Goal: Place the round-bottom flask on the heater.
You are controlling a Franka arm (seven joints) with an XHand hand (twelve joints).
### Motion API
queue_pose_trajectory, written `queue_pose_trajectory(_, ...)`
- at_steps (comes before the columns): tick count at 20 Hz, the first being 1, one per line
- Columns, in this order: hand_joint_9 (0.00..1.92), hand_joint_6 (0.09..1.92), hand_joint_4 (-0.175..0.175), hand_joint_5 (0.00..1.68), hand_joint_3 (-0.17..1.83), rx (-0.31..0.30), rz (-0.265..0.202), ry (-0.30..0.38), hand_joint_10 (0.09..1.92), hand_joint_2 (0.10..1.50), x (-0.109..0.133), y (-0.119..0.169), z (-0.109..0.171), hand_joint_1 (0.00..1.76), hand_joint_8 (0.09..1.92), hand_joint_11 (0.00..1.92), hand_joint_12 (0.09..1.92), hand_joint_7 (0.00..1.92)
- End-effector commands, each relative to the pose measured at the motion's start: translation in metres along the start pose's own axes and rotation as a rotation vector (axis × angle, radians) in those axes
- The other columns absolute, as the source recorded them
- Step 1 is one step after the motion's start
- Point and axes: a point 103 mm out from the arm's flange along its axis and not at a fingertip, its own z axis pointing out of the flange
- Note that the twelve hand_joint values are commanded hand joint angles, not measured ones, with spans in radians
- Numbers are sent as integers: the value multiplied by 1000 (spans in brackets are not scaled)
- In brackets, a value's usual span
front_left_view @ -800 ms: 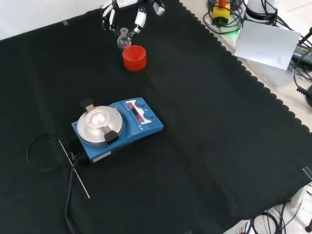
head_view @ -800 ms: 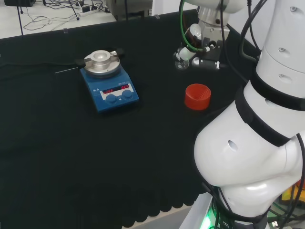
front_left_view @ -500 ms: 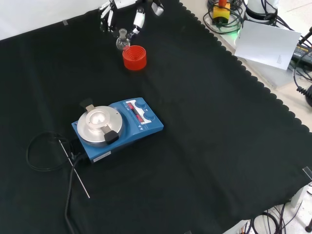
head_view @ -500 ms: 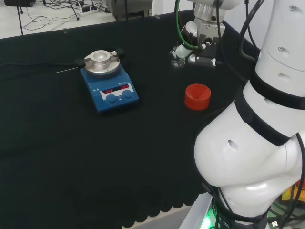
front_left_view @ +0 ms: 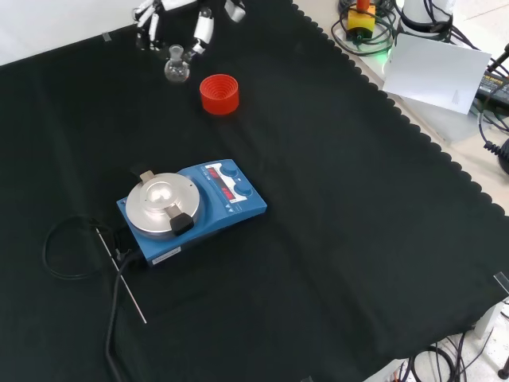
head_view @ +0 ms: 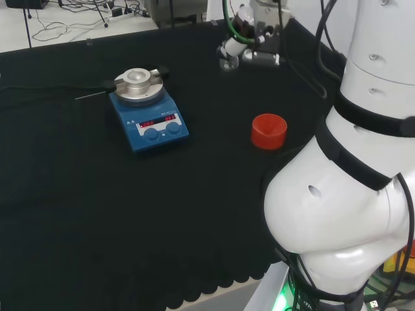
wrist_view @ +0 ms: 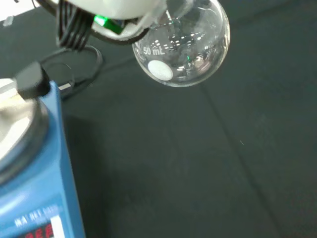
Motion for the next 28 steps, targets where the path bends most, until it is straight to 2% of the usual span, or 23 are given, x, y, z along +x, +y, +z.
queue_pose_trajectory(1,769,1008,175,1109,763,56,-65,-7,589,683,53,38,-4,1078,717,242,1384,511)
queue_pose_trajectory(8,770,1004,175,1114,772,78,-124,-19,587,676,92,55,5,1081,718,242,1385,511)
queue_pose_trajectory(15,770,1002,175,1116,777,97,-179,-33,587,673,132,60,21,1082,718,242,1386,512)
queue_pose_trajectory(21,770,1001,175,1117,779,84,-189,-53,586,671,157,57,32,1083,718,242,1386,512)
queue_pose_trajectory(28,771,1001,175,1117,781,51,-187,-27,587,670,182,62,45,1083,719,249,1387,512)
